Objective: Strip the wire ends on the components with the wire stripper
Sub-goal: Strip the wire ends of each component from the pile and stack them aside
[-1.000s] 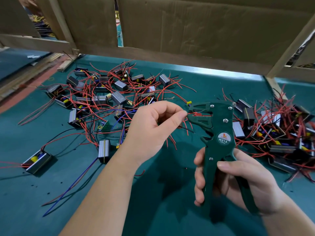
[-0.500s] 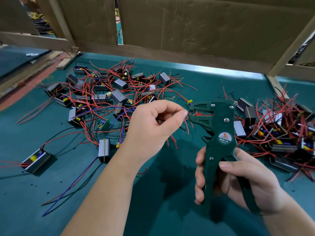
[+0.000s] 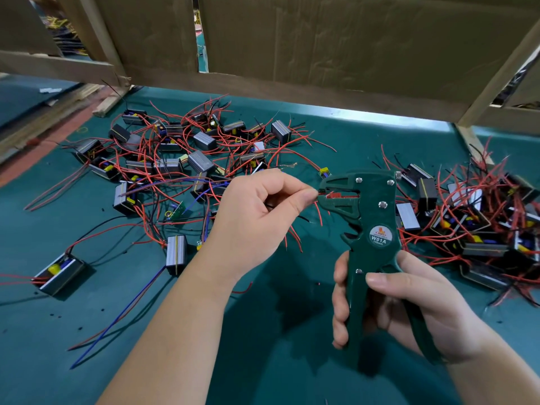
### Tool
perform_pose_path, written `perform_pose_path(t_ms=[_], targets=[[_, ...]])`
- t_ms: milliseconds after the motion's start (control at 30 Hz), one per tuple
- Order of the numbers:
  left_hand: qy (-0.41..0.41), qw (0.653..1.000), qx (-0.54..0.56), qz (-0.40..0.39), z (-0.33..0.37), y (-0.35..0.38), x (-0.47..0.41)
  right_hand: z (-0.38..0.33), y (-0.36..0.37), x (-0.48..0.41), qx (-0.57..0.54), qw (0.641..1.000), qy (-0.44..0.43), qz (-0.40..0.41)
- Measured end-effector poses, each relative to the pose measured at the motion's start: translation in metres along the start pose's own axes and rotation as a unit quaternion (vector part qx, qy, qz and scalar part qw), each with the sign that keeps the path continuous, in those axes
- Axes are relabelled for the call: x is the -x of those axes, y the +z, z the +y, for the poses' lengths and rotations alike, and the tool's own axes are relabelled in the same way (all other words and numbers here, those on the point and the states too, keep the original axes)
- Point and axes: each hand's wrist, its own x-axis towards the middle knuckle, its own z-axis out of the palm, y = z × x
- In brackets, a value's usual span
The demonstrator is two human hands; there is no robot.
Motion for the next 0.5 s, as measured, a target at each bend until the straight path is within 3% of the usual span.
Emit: perform_pose_path(t_ms=[500], targets=[[-0.007,0.999,-0.04,0.004,-0.0021,-0.0018,0.001,0.0039,0.0009,-0.0017,0.029,0.998,0.011,0.046]])
